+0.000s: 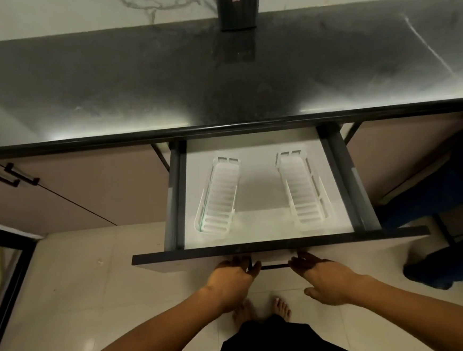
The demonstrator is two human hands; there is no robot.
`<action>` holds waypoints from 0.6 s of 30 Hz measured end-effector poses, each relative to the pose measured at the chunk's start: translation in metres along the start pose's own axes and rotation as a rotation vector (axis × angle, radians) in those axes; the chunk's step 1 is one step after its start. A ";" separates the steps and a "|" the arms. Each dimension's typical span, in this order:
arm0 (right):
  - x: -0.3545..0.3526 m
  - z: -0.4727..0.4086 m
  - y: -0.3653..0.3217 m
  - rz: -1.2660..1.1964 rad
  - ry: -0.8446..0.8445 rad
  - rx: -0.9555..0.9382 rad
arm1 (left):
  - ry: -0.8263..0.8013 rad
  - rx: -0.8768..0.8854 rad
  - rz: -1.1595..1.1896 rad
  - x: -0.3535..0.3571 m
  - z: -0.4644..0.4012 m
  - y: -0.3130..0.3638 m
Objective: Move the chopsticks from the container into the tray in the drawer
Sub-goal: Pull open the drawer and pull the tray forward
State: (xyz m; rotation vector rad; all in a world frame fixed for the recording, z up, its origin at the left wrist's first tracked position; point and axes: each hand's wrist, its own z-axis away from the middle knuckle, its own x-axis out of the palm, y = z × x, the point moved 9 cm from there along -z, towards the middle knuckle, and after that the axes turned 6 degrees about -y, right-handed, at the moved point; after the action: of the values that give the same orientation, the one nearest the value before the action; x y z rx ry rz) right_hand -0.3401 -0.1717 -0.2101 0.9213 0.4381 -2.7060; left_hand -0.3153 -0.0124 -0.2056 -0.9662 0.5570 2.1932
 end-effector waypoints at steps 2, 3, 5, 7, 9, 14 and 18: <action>0.004 0.004 -0.003 -0.007 -0.006 -0.015 | 0.015 0.071 0.017 -0.010 0.010 0.011; 0.004 0.008 -0.005 -0.008 -0.012 -0.029 | 0.054 0.136 0.018 -0.018 0.016 0.019; 0.001 0.015 -0.010 -0.031 -0.010 -0.058 | 0.208 0.305 -0.034 -0.038 0.033 0.035; -0.018 0.029 -0.020 -0.084 0.098 -0.125 | 0.389 0.431 -0.107 -0.062 0.050 0.042; -0.049 0.046 -0.029 -0.181 0.261 -0.204 | 0.574 0.445 -0.042 -0.092 0.058 0.028; -0.120 0.052 0.021 -0.379 0.645 -0.097 | 0.736 -0.075 0.316 -0.148 0.030 -0.082; -0.145 0.018 0.103 -0.525 0.697 0.209 | 0.544 -0.458 0.558 -0.117 -0.005 -0.167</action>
State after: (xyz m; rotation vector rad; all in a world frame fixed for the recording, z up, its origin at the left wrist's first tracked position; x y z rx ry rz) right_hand -0.2052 -0.2536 -0.1269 2.0797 0.5952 -2.8238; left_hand -0.1340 0.0515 -0.1383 -1.8681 0.6344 2.6078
